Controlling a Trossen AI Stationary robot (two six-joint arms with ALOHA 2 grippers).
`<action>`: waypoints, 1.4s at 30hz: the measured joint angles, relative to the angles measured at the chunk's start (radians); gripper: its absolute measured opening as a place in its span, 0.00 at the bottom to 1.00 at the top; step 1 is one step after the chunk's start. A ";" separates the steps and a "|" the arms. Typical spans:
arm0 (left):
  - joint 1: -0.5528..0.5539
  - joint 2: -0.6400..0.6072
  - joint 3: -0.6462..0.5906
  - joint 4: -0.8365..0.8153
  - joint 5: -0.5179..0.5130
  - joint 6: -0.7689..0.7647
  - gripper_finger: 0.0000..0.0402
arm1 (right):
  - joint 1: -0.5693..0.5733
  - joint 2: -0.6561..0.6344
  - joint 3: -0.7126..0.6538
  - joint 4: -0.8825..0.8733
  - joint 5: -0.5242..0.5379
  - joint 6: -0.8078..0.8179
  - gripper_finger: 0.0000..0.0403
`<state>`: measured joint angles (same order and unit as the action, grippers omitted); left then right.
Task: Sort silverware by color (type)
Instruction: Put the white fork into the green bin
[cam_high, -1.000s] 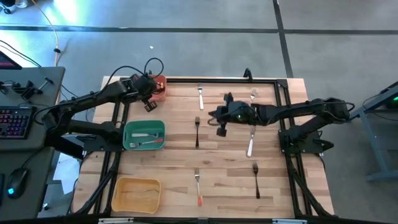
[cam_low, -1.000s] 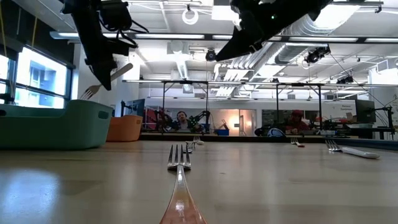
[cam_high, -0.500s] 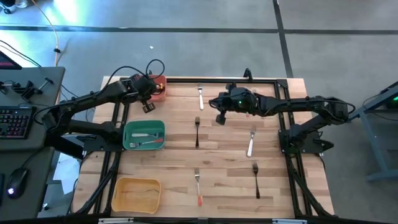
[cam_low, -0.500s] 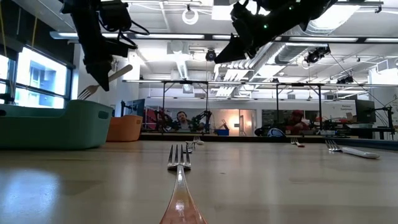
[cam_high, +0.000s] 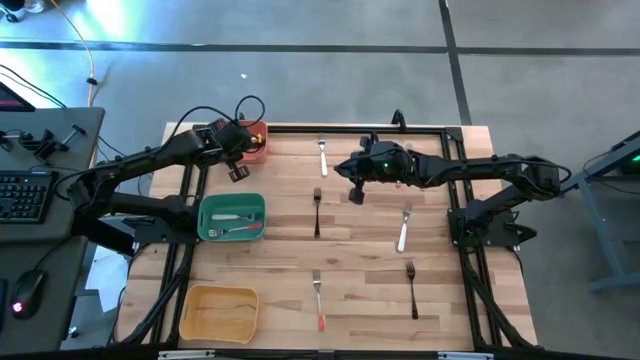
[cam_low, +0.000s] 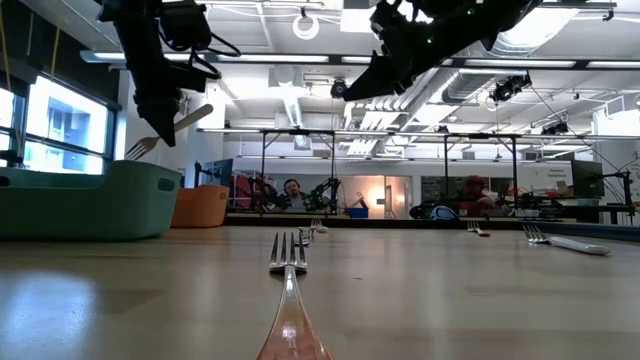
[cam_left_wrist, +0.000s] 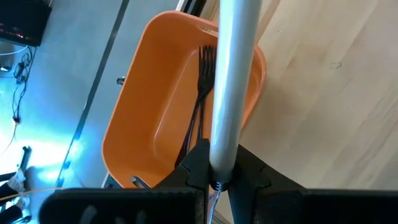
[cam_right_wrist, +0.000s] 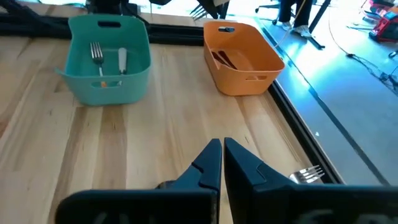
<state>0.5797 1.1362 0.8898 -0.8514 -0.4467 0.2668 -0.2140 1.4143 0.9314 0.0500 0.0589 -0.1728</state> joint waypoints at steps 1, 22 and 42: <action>0.000 0.000 0.000 0.000 0.000 0.000 0.05 | -0.003 0.000 0.000 -0.002 0.000 -0.009 0.00; 0.001 0.077 -0.001 -0.008 0.016 0.080 0.05 | -0.209 0.000 0.000 0.003 -0.098 -0.018 0.00; -0.156 0.053 0.077 -0.372 0.124 -0.068 0.05 | -0.235 0.000 0.000 -0.021 -0.098 0.296 0.00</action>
<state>0.4241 1.1894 0.9665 -1.2232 -0.3225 0.1986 -0.4488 1.4147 0.9318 0.0291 -0.0391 0.1233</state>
